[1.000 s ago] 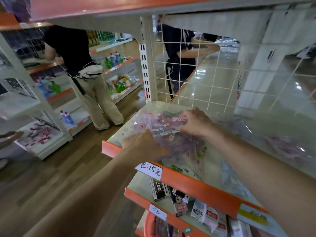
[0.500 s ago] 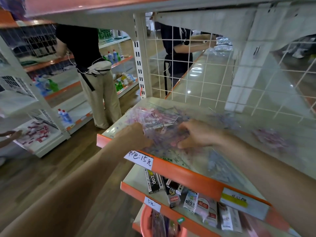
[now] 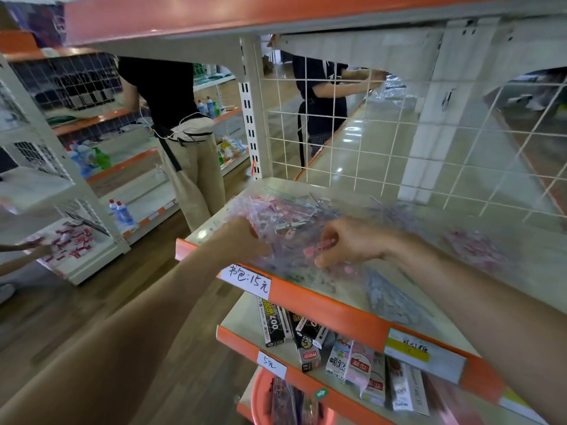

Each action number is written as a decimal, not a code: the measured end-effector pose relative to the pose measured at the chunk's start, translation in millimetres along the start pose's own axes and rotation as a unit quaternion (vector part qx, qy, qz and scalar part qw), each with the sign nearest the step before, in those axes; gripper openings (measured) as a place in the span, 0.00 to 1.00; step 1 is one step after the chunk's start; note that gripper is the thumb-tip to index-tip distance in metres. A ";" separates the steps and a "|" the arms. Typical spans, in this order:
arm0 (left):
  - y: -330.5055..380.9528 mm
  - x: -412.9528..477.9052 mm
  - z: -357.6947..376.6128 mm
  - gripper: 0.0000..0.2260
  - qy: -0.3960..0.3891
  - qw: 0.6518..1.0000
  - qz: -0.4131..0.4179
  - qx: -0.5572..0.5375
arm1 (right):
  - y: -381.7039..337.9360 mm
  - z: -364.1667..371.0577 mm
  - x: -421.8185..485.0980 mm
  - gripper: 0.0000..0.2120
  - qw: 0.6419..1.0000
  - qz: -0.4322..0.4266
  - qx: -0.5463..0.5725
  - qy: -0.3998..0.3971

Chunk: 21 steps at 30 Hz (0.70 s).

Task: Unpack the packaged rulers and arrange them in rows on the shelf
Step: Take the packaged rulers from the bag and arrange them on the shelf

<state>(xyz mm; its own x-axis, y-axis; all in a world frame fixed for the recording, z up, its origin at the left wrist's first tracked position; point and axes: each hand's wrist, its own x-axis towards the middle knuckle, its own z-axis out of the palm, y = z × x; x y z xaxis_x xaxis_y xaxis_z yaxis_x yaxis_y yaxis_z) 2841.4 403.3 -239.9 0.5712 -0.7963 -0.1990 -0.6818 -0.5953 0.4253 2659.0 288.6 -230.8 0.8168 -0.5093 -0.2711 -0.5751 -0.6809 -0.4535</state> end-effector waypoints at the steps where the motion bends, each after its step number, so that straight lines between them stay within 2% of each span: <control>1: -1.1 -0.3 -3.6 0.08 -0.001 0.999 -0.009 -0.051 | 1.6 -2.2 0.0 0.12 0.999 -0.011 0.027 0.018; 4: -12.1 0.6 -15.6 0.04 0.005 0.969 -0.051 -0.243 | 7.3 -9.0 1.8 0.11 0.985 -0.034 0.163 0.054; 7: -27.5 4.8 -25.7 0.03 0.033 0.900 -0.113 -0.419 | 13.3 -15.2 6.0 0.10 0.956 -0.012 0.274 0.108; 10: -34.9 6.4 -25.4 0.07 0.044 0.855 -0.144 -0.496 | 10.3 -18.6 10.2 0.06 0.904 0.029 0.394 0.162; 12: -30.4 3.3 -19.5 0.10 -0.001 0.835 -0.137 -0.532 | 1.0 -16.6 15.0 0.04 0.871 0.036 0.459 0.169; 14: -17.2 -2.7 -12.9 0.09 -0.081 0.800 -0.096 -0.587 | -14.1 -10.3 21.7 0.06 0.853 0.026 0.496 0.158; 16: -3.0 -5.8 -8.7 0.08 -0.139 0.753 -0.060 -0.641 | -31.3 -3.1 28.7 0.07 0.864 0.016 0.476 0.161; 17: 2.5 -5.7 -7.4 0.08 -0.149 0.741 -0.047 -0.653 | -39.1 -0.2 31.6 0.08 0.877 0.009 0.452 0.164; 21: 8.1 -2.9 -3.3 0.04 -0.134 0.736 -0.017 -0.663 | -53.0 3.7 37.2 0.08 0.921 -0.035 0.345 0.179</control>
<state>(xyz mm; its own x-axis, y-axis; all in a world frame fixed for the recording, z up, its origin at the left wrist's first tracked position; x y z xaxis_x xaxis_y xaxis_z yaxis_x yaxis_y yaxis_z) 2835.7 401.1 -232.9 0.3465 -0.8817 -0.3202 0.4776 -0.1280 0.8692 2720.1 307.7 -219.9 0.7119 -0.7020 0.0196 -0.2546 -0.2840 -0.9244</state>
